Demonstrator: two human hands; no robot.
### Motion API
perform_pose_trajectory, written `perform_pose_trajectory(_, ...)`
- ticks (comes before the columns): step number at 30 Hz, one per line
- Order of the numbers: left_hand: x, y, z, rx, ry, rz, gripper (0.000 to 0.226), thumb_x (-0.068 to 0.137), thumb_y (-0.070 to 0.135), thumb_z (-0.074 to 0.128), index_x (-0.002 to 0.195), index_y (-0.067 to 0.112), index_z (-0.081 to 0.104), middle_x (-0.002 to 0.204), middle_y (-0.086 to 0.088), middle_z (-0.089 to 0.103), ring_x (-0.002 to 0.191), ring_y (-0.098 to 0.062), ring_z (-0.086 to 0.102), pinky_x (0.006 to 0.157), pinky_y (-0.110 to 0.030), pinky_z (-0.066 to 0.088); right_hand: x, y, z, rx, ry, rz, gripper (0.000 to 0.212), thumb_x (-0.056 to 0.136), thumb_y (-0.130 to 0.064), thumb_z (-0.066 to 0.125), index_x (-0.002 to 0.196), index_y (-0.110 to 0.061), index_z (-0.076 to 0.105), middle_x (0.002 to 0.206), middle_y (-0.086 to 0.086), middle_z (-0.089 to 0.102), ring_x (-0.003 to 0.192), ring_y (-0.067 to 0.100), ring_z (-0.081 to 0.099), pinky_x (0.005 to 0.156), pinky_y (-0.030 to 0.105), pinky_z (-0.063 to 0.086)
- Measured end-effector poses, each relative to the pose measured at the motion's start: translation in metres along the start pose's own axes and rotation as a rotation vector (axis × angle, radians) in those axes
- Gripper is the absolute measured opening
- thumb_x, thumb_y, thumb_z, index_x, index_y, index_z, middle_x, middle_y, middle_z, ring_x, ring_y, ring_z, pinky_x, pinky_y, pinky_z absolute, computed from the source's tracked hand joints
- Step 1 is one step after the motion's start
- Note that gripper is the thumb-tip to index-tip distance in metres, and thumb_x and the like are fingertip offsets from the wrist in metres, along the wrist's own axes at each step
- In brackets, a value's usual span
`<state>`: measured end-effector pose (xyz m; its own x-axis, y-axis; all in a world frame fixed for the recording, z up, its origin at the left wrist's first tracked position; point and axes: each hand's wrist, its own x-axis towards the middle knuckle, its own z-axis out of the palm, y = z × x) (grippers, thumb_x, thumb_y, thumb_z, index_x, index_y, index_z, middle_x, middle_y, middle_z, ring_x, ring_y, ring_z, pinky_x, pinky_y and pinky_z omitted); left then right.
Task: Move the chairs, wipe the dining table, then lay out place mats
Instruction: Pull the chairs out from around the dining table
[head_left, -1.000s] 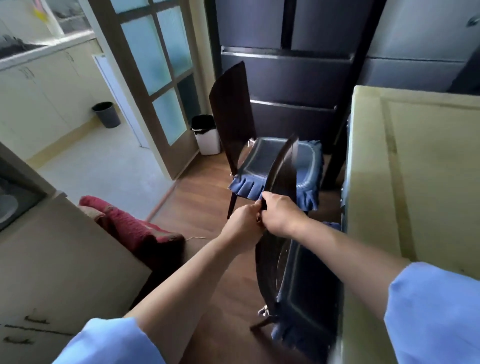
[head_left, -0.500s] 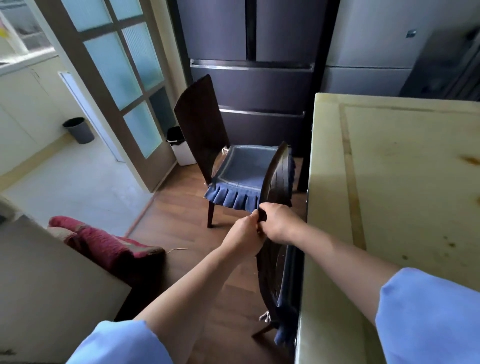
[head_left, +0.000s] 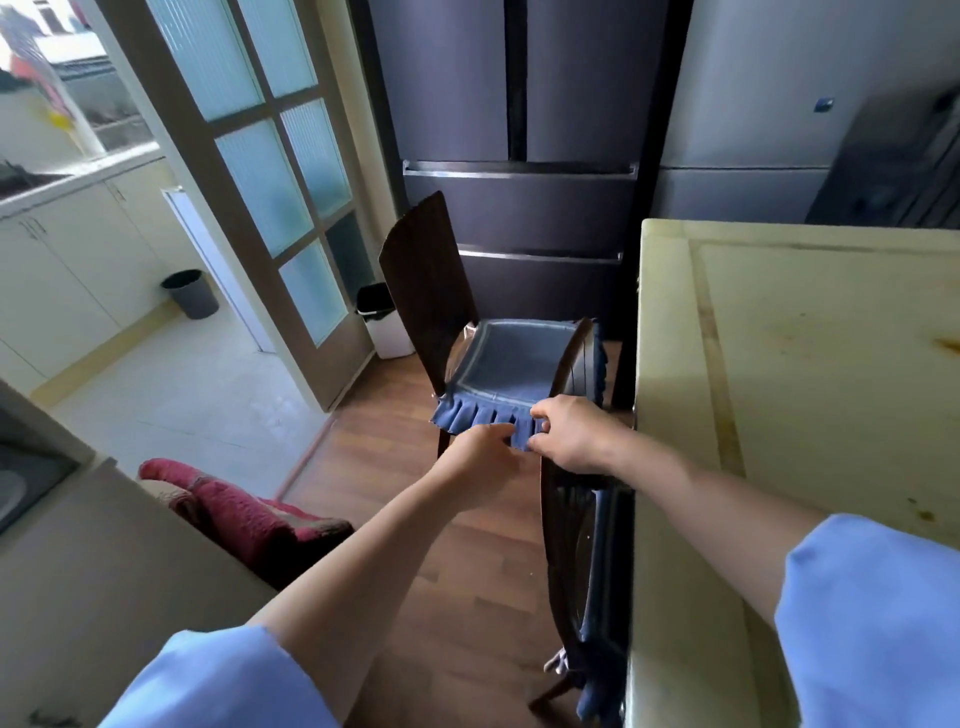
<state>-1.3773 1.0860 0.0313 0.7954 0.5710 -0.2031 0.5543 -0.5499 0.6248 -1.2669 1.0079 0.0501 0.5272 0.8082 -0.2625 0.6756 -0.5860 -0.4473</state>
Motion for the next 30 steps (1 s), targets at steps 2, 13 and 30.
perform_pose_trajectory(2,-0.005,-0.010,-0.028,0.060,0.025,0.051,0.030,0.092,0.016,0.053,0.120,0.009,0.060,0.119,-0.012,0.065,0.082,-0.013,0.057,0.071,-0.021,0.043,0.000,-0.022,-0.006,0.002,0.036,0.015,0.035,0.089,-0.021,0.054,0.120,-0.007,0.059,0.118,0.011,0.063,0.106,0.028,0.061,0.090,0.034,0.051)
perform_pose_trajectory(13,-0.024,-0.112,-0.194,0.075,0.092,0.124,0.037,0.089,0.016,0.062,0.125,0.009,0.059,0.118,-0.005,0.064,0.108,-0.025,0.061,0.096,-0.035,0.049,0.012,-0.160,-0.004,0.115,0.183,0.037,0.036,0.092,-0.020,0.052,0.125,-0.007,0.058,0.124,0.011,0.063,0.112,0.026,0.060,0.095,0.034,0.049)
perform_pose_trajectory(30,0.090,-0.115,-0.242,0.131,0.018,0.338,0.028,0.089,0.010,0.058,0.115,0.011,0.066,0.095,-0.001,0.065,0.085,-0.015,0.060,0.080,-0.025,0.048,0.090,-0.178,-0.017,0.173,0.308,0.174,0.047,0.093,-0.027,0.053,0.138,-0.014,0.048,0.134,0.010,0.058,0.117,0.022,0.059,0.098,0.031,0.047)
